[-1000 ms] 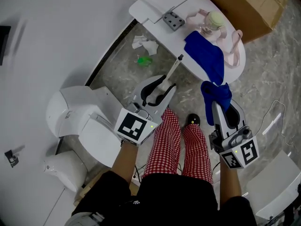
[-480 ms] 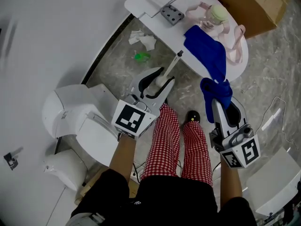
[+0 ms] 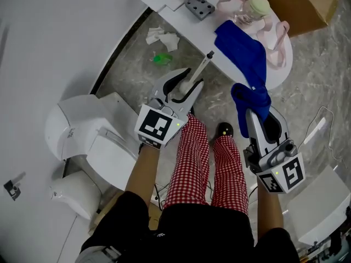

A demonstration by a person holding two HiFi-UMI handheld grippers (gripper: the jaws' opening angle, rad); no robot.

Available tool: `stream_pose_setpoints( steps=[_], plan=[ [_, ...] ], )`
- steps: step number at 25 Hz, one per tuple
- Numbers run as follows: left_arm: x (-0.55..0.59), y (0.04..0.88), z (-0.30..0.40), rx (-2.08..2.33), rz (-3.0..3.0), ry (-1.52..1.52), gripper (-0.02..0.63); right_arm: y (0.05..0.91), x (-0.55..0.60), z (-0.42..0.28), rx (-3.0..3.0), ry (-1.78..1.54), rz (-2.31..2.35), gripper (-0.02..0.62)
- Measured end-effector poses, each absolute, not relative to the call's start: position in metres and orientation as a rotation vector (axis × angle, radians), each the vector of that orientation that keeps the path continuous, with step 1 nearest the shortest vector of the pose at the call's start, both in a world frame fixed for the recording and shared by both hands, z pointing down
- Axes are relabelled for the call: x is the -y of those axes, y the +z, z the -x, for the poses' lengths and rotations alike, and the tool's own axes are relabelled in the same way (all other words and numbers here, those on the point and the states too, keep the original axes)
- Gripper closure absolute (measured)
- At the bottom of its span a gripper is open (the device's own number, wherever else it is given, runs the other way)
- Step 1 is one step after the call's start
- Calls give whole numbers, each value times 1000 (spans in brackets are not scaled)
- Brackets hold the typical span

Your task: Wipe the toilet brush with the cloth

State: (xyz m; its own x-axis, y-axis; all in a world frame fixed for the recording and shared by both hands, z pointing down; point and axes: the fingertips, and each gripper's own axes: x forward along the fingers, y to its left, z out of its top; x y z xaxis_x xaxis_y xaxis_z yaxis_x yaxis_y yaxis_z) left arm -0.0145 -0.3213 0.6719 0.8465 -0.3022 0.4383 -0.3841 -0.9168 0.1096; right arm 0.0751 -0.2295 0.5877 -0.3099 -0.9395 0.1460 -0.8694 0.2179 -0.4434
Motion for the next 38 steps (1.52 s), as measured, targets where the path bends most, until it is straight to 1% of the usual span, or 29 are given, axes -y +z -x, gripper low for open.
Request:
stream_pose_setpoints(
  steps=[15,31,38],
  plan=[
    [333,724,-6,451,-2832,702,469,603,249,-81,-2290,-673,1802,531],
    [339,759,-8,456,-2783,718,469,643,278,-88,-2273,-706,1850,531],
    [346,777,-9,468,-2767,750,457,654,284,-89,-2264,-718,1872,531]
  ],
)
